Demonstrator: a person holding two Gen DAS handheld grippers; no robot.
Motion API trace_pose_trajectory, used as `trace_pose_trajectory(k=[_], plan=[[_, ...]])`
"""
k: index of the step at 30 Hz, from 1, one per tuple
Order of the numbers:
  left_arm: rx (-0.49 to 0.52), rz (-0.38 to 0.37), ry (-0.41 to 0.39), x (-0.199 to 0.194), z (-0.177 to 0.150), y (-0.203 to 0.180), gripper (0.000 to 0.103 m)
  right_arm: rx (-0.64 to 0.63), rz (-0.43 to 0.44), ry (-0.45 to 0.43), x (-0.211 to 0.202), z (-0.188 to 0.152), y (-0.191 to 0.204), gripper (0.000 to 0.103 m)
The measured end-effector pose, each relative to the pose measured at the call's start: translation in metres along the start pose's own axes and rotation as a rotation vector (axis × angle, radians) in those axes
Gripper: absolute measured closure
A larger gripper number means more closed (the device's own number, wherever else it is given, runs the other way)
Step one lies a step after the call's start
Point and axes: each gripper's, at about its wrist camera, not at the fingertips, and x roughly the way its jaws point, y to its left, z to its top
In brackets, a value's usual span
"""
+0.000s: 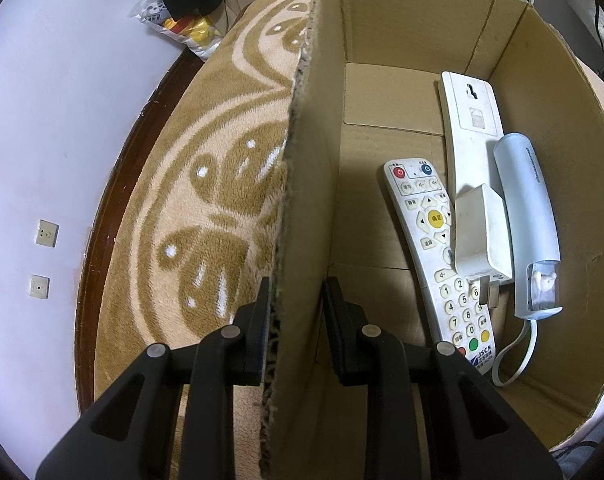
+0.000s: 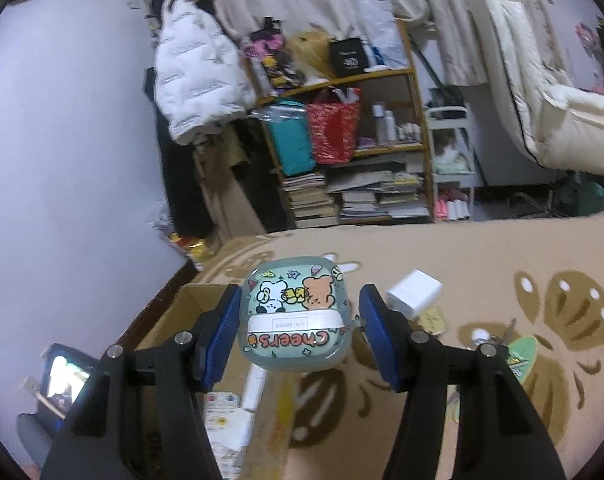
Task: Organize rigid objects
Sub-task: 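Carry the green Cheers case into the box and release it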
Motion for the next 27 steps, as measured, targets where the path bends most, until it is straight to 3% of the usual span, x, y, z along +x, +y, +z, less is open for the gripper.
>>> trace_pose_trajectory(k=[8, 17, 21, 27], plan=[[-0.002, -0.002, 0.0, 0.0, 0.0, 0.0, 0.079, -0.037, 0.133, 0.016, -0.004, -0.006, 0.034, 0.039], [-0.011, -0.014, 0.004, 0.0, 0.001, 0.005, 0.079, -0.056, 0.159, 0.092, 0.013, -0.025, 0.043, 0.039], [-0.011, -0.015, 0.006, 0.002, 0.001, 0.006, 0.079, -0.04, 0.217, 0.147, 0.024, -0.035, 0.045, 0.04], [-0.018, -0.026, 0.008, 0.004, 0.001, 0.009, 0.079, -0.074, 0.21, 0.206, 0.037, -0.052, 0.053, 0.039]])
